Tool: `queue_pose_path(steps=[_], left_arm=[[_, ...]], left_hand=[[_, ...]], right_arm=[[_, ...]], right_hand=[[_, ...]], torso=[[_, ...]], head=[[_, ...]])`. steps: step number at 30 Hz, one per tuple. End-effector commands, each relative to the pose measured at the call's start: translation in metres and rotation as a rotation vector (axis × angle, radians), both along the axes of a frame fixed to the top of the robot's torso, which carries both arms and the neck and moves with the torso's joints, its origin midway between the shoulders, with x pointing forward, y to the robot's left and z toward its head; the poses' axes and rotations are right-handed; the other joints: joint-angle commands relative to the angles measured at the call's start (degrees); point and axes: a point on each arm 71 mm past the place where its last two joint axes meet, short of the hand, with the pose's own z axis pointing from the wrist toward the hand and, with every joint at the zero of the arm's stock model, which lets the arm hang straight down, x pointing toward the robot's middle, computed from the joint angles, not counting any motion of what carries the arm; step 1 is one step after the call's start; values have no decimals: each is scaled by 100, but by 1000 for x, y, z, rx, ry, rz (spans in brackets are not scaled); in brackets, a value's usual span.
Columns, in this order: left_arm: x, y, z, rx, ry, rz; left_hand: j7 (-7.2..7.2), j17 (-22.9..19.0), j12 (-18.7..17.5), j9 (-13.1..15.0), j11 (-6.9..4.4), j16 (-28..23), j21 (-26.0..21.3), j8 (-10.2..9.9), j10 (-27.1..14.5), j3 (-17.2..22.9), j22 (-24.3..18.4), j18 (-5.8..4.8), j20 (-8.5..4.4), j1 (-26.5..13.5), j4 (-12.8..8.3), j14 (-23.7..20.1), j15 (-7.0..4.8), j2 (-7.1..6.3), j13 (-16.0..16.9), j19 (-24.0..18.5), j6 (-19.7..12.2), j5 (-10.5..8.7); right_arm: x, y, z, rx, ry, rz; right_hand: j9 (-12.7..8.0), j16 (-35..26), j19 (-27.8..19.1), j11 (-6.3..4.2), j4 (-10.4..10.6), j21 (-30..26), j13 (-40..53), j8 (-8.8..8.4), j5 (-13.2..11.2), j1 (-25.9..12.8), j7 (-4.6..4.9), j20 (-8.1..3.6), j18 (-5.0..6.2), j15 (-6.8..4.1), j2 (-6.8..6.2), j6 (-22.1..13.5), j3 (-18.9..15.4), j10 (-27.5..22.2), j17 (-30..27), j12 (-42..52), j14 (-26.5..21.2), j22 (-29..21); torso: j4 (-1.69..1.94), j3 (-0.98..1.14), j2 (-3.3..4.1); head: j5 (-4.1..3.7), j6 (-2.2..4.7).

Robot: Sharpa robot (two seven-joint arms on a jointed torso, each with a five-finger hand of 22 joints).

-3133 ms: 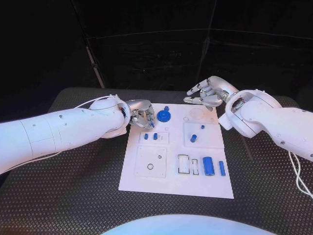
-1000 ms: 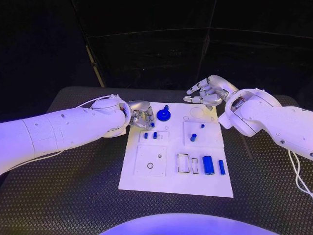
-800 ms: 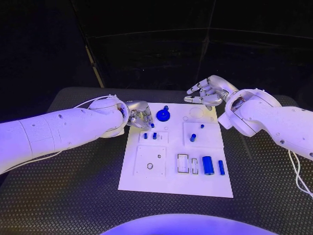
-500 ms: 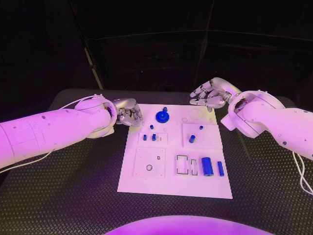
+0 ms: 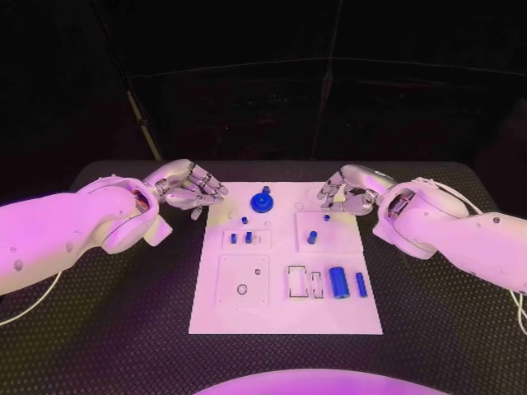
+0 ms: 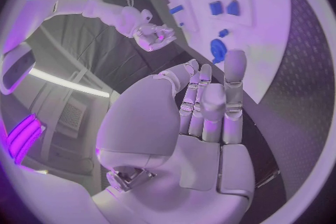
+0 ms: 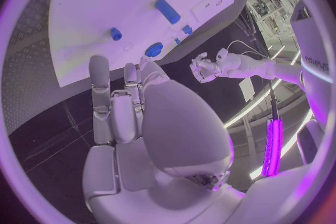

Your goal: Assemble the parts on the task board

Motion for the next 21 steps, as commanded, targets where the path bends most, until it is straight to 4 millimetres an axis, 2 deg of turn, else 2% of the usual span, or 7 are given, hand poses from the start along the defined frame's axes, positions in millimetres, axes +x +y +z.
queue_pose_path(steps=[1,5,7,13,21], left_arm=[[-8,-4,14,-389,43,-22],[-14,-2,17,-485,54,-15],[-15,-2,17,-502,55,-11],[-19,-4,17,-537,62,-13],[-20,-5,17,-545,64,-12]], left_hand=[[31,-525,65,-5,13,-306,-294,23,-58,-69,-252,76,23,-93,-28,-268,20,0,13,-209,-11,-42],[37,-835,103,-4,23,-494,-390,25,-83,-135,-310,78,38,-137,-37,-438,29,13,20,-289,-18,-42],[40,-884,112,-4,25,-523,-407,26,-87,-148,-321,78,40,-147,-37,-463,31,19,22,-299,-18,-42],[51,-997,128,-5,32,-587,-442,23,-102,-172,-345,78,45,-155,-46,-519,36,30,25,-318,-27,-41],[55,-1090,143,-5,35,-641,-470,25,-111,-186,-365,79,49,-150,-61,-567,40,41,28,-333,-29,-40]], right_arm=[[-6,3,-4,-167,-87,41],[-9,3,-10,-214,-93,38],[-9,3,-11,-223,-97,36],[-9,5,-15,-245,-110,30],[-8,7,-18,-264,-102,30]], right_hand=[[-25,-21,79,75,87,5,-204,-132,-115,-77,51,29,61,34,-100,-95,25,-164,-16,-250,172,40],[-20,-35,104,145,147,4,-447,-279,-230,-150,83,78,62,86,-190,-230,19,-292,-26,-489,169,44],[-15,-29,103,159,157,-5,-511,-300,-246,-174,86,91,65,97,-215,-226,11,-318,-15,-540,172,31],[-9,10,79,183,153,-49,-667,-359,-286,-231,90,117,77,118,-281,-227,-20,-419,46,-653,187,-32],[-6,2,75,201,130,-63,-746,-388,-275,-226,106,128,79,131,-275,-220,-11,-467,34,-697,183,-49]], torso=[[1,-13,8],[6,2,0],[12,2,5],[12,-4,12],[3,-4,17]], head=[[-139,35],[-187,54],[-203,76],[-183,80],[-171,56]])
